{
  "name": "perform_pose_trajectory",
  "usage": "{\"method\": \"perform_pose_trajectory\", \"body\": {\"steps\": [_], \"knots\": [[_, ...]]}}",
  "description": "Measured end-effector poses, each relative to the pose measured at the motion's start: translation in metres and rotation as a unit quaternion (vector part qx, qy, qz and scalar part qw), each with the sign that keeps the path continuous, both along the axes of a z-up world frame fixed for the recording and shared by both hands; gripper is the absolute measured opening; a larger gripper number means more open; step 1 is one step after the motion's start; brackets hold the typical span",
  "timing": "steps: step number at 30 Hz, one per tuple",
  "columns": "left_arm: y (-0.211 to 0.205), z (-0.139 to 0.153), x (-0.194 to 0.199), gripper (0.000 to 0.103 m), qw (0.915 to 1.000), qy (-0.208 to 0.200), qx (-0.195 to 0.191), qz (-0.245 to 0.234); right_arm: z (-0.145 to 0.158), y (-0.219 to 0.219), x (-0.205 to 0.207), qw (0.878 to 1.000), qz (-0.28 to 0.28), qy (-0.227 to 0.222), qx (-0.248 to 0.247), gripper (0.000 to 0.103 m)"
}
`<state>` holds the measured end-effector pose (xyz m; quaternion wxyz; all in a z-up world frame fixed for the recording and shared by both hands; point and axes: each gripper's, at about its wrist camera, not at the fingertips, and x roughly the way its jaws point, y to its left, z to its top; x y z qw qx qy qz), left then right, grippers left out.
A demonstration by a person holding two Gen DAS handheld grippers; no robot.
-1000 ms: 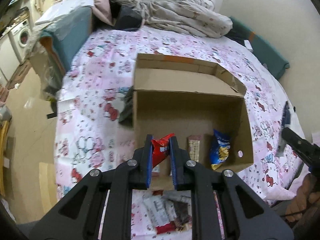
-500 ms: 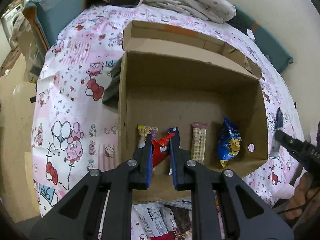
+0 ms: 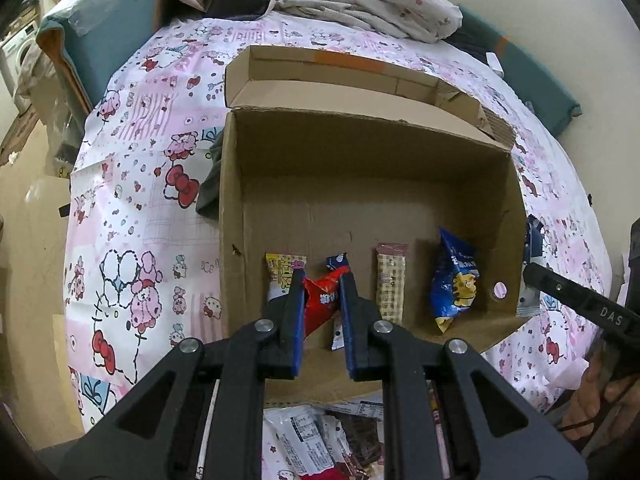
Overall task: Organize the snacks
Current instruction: 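Carry both packets into the box and open both tools to drop them, then withdraw both tools from the box back toward the snack pile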
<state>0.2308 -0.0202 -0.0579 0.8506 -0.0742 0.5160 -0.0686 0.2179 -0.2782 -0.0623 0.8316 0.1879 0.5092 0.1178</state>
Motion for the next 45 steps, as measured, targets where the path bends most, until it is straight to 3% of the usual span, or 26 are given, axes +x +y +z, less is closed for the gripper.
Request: {"method": "perform_pose_trajectory", "body": {"steps": [3,4,6,7,8,9,10,12,13,17,31,36,45], "knots": [[-0.002,0.0,0.0,0.015,1.0,0.001,0.001,-0.003,0.002,0.003,0.0,1.0,0.006,-0.004,0.0,0.022],[-0.003,0.0,0.0,0.021,1.0,0.0,0.003,-0.004,0.002,0.004,0.0,1.0,0.007,-0.005,0.001,0.022],[-0.005,0.003,-0.002,0.048,0.9999,-0.005,0.009,-0.006,0.004,0.006,0.0,1.0,0.011,-0.007,0.003,0.024],[-0.005,0.005,-0.003,0.066,0.9999,-0.011,0.012,-0.005,0.004,0.006,0.0,1.0,0.012,-0.007,0.005,0.025],[-0.006,0.008,-0.005,0.078,0.9997,-0.019,0.013,-0.003,0.005,0.006,0.0,1.0,0.012,-0.009,0.008,0.03],[-0.006,0.011,-0.007,0.081,0.9994,-0.03,0.015,0.0,0.006,0.006,0.0,1.0,0.012,-0.013,0.01,0.038],[-0.007,0.013,-0.008,0.082,0.9993,-0.033,0.017,0.0,0.008,0.006,-0.001,1.0,0.011,-0.017,0.012,0.044],[-0.008,0.016,-0.008,0.082,0.9991,-0.039,0.016,-0.004,0.012,0.006,-0.003,0.999,0.008,-0.03,0.016,0.069],[-0.008,0.016,-0.008,0.083,0.9991,-0.039,0.016,-0.005,0.015,0.006,-0.004,0.999,0.007,-0.04,0.016,0.071],[-0.008,0.017,-0.01,0.082,0.9988,-0.045,0.02,-0.006,0.021,0.01,-0.004,0.998,0.014,-0.06,0.004,0.072],[-0.003,0.029,-0.03,0.083,0.9969,-0.076,0.011,-0.015,0.022,0.014,-0.01,0.998,0.013,-0.058,0.006,0.072],[0.006,0.044,-0.042,0.093,0.9946,-0.103,0.01,-0.002,0.027,0.018,-0.021,0.998,0.015,-0.059,0.006,0.072],[0.019,0.048,-0.067,0.093,0.9957,-0.086,0.032,0.018,0.037,0.019,-0.056,0.998,0.012,-0.06,0.034,0.072]]}}
